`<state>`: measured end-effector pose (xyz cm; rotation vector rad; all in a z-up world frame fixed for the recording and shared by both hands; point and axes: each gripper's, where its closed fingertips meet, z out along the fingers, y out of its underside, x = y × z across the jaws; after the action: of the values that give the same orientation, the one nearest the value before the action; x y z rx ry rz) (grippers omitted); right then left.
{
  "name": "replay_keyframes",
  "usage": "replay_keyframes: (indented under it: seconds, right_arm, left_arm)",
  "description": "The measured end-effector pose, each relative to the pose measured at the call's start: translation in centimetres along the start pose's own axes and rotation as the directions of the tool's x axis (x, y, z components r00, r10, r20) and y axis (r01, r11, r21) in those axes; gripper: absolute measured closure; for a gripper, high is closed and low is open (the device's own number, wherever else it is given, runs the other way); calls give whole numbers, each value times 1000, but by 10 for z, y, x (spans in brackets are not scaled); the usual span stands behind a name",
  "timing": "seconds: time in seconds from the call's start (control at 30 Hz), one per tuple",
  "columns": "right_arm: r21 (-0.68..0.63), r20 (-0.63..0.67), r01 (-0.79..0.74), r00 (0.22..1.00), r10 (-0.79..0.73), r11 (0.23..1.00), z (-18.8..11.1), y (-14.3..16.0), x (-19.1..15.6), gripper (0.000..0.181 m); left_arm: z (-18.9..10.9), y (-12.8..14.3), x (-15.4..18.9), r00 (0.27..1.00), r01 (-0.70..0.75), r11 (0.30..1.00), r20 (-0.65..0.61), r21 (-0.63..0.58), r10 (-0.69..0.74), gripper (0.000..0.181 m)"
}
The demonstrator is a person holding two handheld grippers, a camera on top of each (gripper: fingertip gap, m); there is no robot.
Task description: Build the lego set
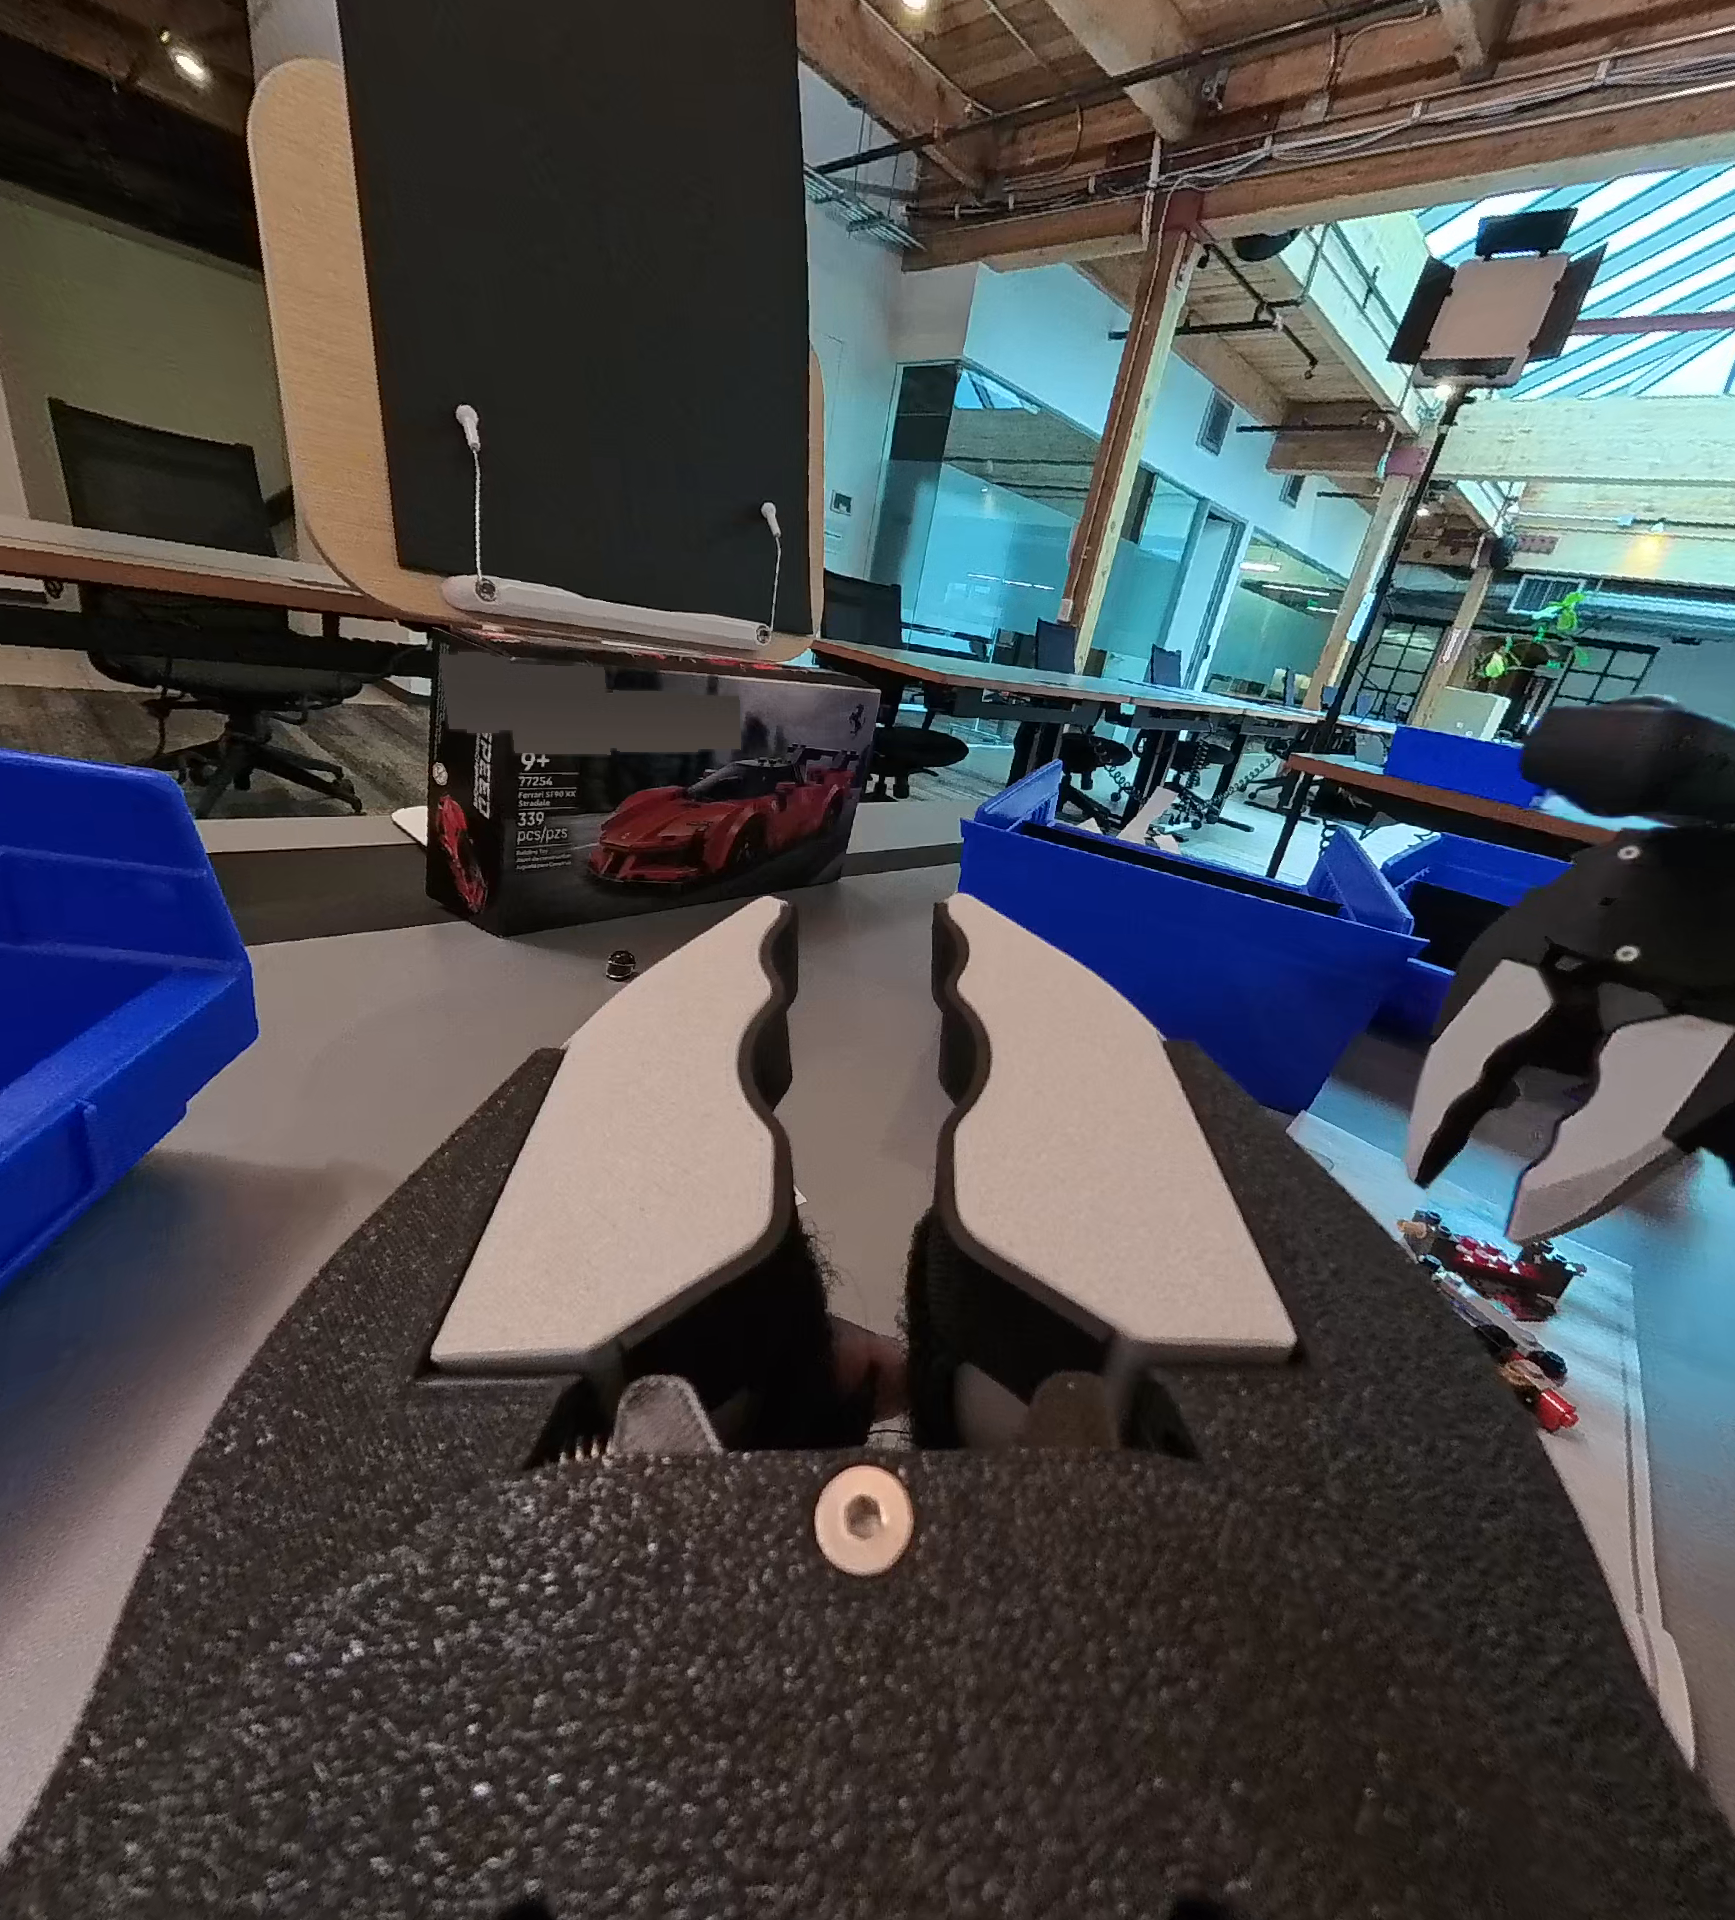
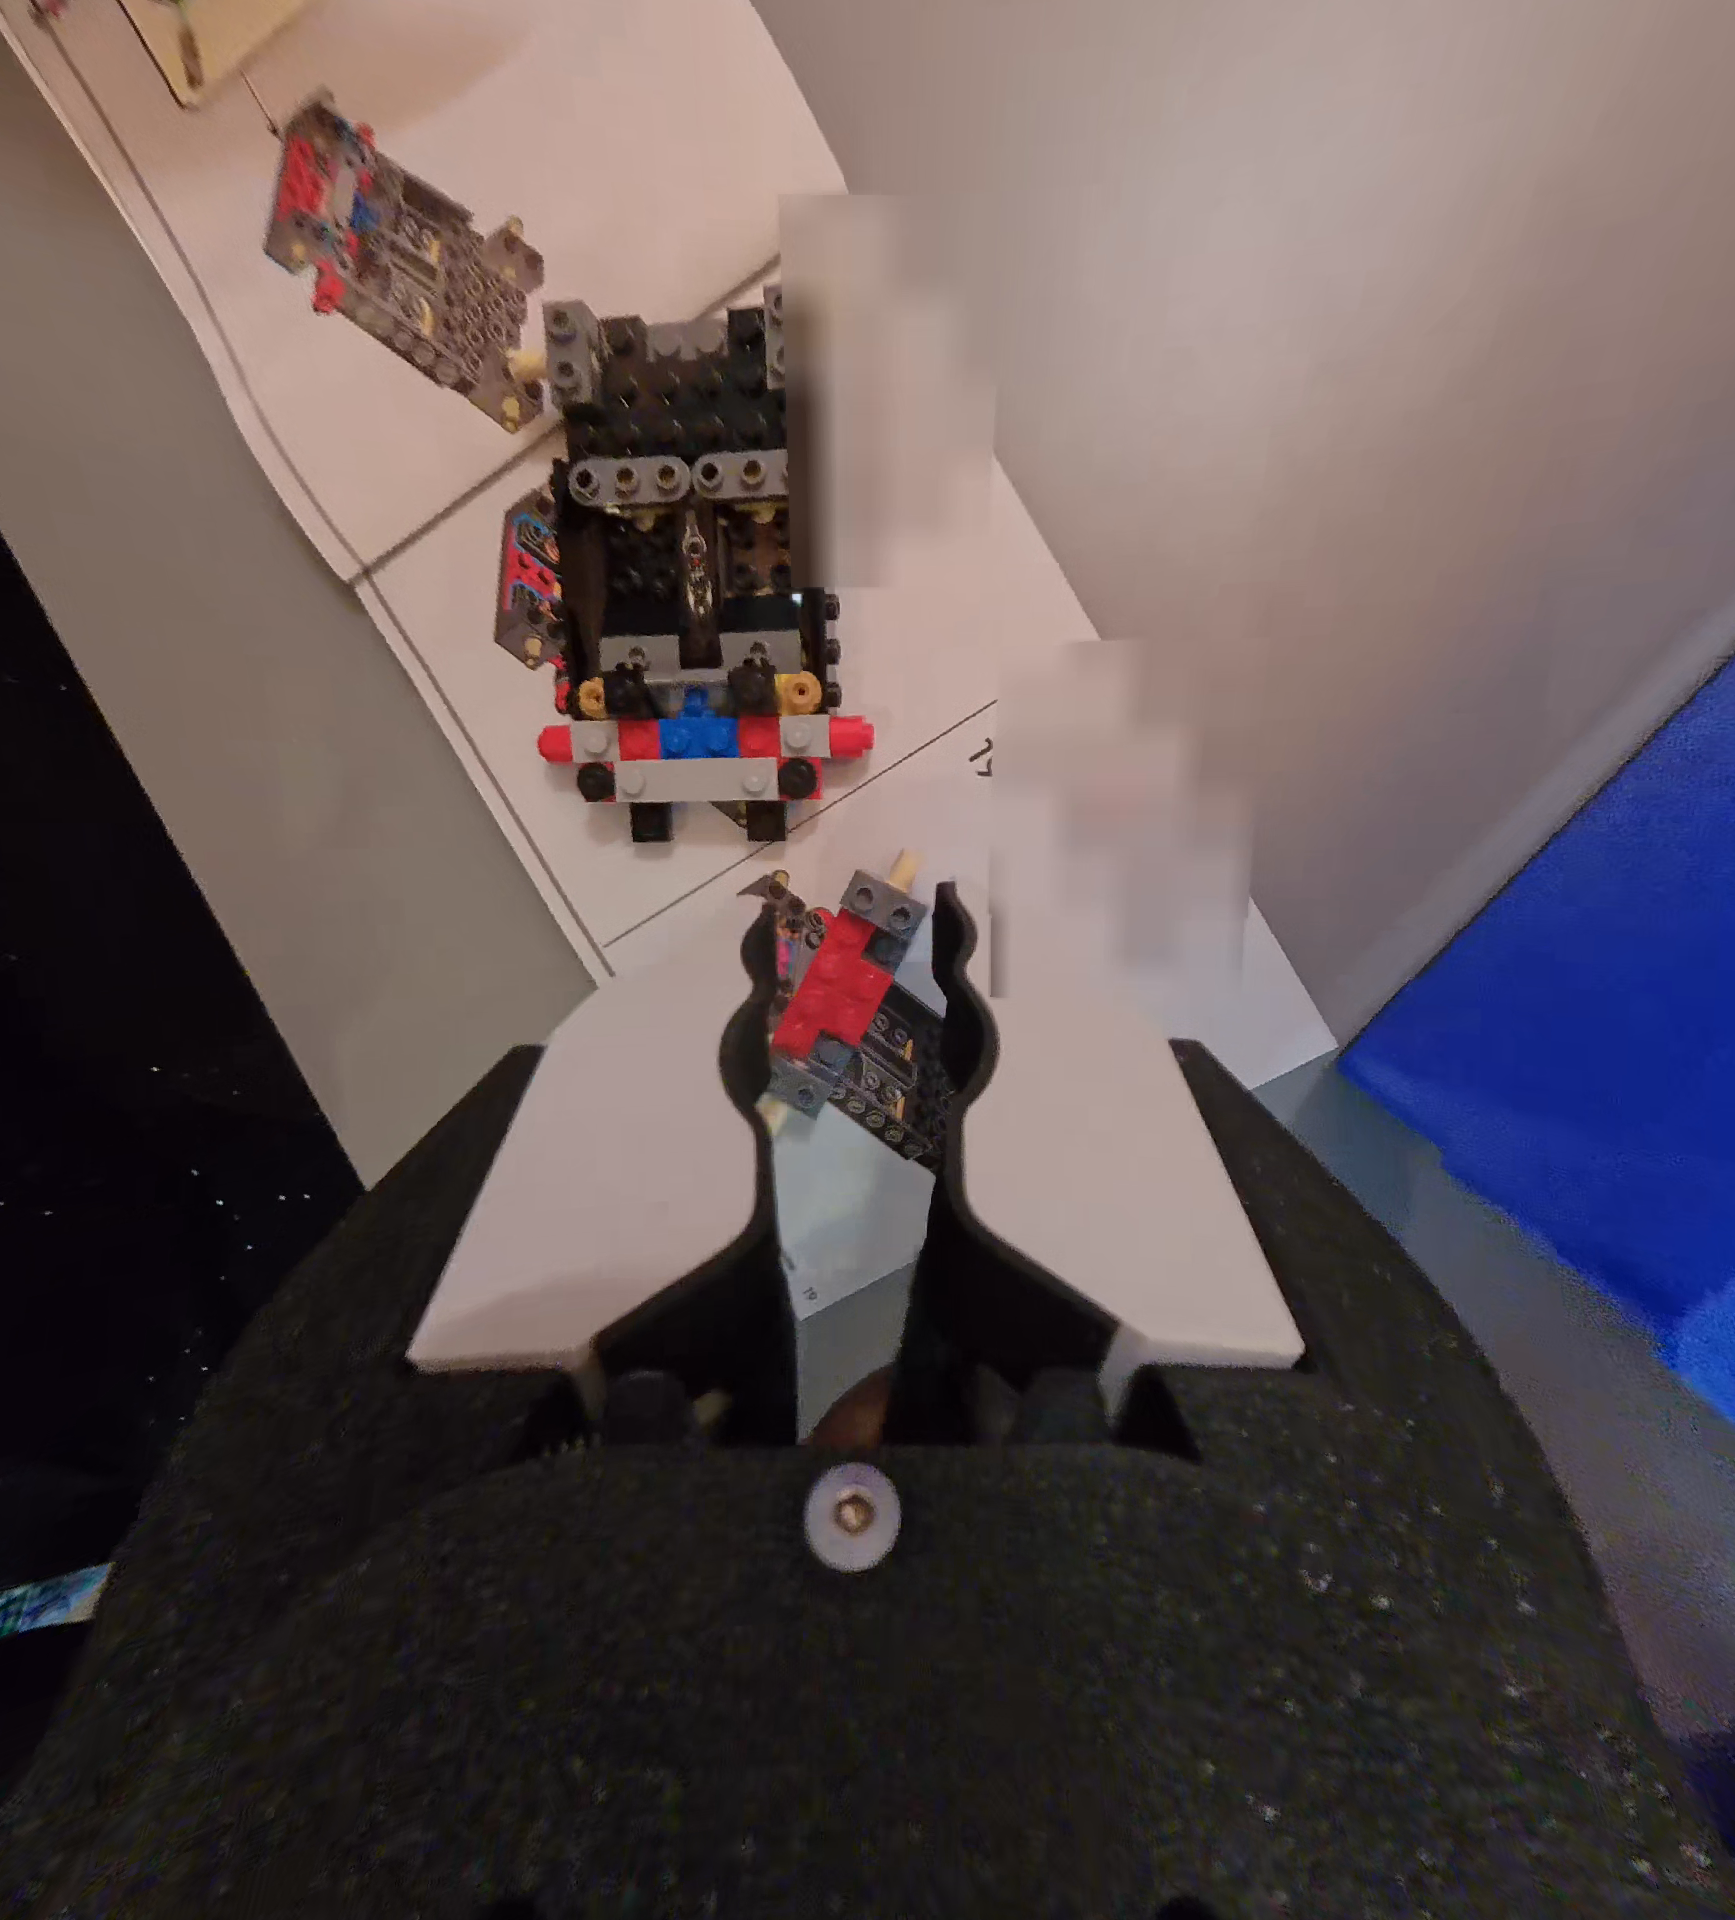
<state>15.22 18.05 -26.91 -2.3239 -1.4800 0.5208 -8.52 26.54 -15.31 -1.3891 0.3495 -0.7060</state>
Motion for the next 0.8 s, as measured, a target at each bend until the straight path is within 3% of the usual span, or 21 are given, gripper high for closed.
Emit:
replay_keyframes:
  seconds: [0.23,0.43,0.63,0.8]
  right_arm:
    - [87,-71,-67,995,73,994,-14,9,0,149]
    - [139,-76,-158,983,169,978,-7,25,-10,140]
    - [175,-225,-230,937,266,957,-5,34,-4,140]
    - [157,-270,-260,917,294,953,5,39,-8,138]
  left_arm:
    - [0,0,0,1000,-2,1000,0,-1,2,157]
    - [0,1,0,1000,-9,1000,3,-5,9,157]
    - [0,2,-1,1000,-20,1000,10,-11,20,157]
    - [0,2,-1,1000,-24,1000,11,-11,24,157]
